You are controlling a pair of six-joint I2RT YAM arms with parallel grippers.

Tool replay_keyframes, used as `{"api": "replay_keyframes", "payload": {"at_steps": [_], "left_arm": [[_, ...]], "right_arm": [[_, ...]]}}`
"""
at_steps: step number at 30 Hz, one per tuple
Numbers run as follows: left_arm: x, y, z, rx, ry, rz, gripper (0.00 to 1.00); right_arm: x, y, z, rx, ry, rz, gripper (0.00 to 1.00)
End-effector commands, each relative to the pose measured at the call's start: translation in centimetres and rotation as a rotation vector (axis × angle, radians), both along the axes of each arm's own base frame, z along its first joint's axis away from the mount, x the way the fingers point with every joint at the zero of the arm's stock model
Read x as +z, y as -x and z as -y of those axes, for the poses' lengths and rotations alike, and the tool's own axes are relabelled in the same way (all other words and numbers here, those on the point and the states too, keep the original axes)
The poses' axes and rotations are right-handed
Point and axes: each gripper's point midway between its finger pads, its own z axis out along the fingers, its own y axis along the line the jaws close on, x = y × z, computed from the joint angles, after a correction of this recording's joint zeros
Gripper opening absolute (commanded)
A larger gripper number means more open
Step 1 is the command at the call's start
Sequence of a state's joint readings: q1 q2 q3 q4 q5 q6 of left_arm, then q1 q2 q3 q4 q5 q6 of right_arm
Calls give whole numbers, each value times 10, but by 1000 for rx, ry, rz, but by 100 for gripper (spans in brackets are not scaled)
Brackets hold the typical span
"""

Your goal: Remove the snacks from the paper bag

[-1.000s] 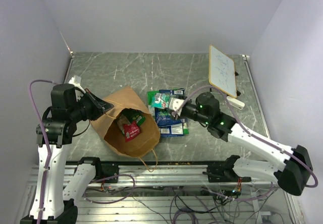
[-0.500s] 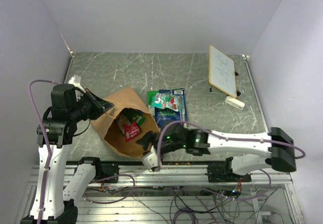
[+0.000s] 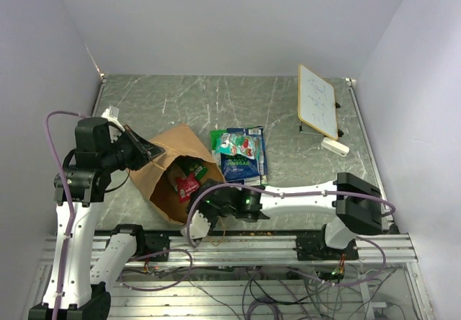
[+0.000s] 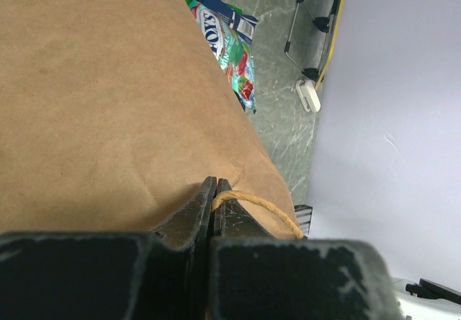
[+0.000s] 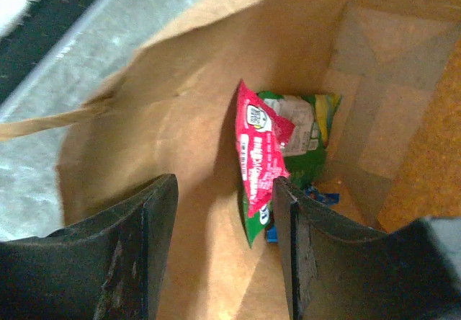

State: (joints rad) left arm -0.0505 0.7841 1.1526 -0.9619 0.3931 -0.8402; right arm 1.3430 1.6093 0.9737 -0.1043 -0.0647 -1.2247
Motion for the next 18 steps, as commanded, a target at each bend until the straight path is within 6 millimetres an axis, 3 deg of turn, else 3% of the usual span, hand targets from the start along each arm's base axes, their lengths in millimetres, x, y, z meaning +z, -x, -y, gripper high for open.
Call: {"api": "replay_keyframes", "payload": {"at_steps": [1,10,12,18], "left_arm": [[9,0,5,-46,-2,38,7],[4,-1,8,-91,-19,14,7],[6,-2,7,-100,-35,8,7],[5,0,6,-93,-36,10,7]], "right_arm": [[10,-24,-13,-75,-6,97,54],[-12,-49,-33,-147,29,179,45],[-10,-54,-38,-165,28,192,38],[8,-55,-44,-185,-34,167,1]]}}
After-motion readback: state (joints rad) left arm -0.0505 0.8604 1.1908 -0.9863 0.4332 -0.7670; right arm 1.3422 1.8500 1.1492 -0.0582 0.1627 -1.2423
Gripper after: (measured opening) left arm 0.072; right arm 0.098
